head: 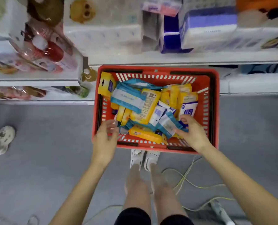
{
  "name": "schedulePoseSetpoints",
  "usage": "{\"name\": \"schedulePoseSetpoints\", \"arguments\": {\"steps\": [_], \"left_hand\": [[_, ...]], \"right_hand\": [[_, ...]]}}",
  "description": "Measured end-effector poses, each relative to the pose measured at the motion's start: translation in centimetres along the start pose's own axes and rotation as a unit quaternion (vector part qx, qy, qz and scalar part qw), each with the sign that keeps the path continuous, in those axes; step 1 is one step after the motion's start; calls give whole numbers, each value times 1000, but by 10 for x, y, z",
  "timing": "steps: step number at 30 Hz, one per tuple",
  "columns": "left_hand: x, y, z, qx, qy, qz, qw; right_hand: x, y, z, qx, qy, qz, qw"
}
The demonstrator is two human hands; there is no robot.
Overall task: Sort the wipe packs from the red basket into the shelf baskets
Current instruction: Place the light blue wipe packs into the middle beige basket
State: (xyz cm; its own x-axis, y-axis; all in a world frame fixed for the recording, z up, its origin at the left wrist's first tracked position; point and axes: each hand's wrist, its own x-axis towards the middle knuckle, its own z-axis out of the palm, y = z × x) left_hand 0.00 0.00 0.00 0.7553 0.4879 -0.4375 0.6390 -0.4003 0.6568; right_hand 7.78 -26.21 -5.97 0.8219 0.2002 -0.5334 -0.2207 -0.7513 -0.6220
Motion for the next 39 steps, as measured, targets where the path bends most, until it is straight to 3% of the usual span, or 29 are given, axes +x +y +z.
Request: {"name": "schedulePoseSetpoints", "arguments": {"steps": [8,14,17,19,22,24,27,30,35,39], "left_hand": [[62,-4,50,-152,9,-187,970],[79,4,73,-321,21,-273,907],[95,10,79,-345,46,-340,874],[105,16,82,-328,64,-360,871],[108,20,86,-286,94,-329,895],[105,21,85,-319,96,-283,899],[90,28,71,-319,78,-176,928],[62,44,51,-280,27,-95,955],[-6,90,31,-371,-156,-86,911],[-58,124,19,-369,-262,-60,890]], "right_hand": [[29,35,40,4,10,55,998],[36,39,40,-67,11,61,996],[31,38,41,-57,3,36,998],[26,34,40,-7,-9,19,1000],[20,29,34,53,-9,11,998],[14,29,28,153,35,18,987],[-4,26,10,369,114,74,919],[-30,20,-16,473,111,127,864],[-87,4,-70,565,40,126,814],[-142,-20,-113,597,105,78,792]]}}
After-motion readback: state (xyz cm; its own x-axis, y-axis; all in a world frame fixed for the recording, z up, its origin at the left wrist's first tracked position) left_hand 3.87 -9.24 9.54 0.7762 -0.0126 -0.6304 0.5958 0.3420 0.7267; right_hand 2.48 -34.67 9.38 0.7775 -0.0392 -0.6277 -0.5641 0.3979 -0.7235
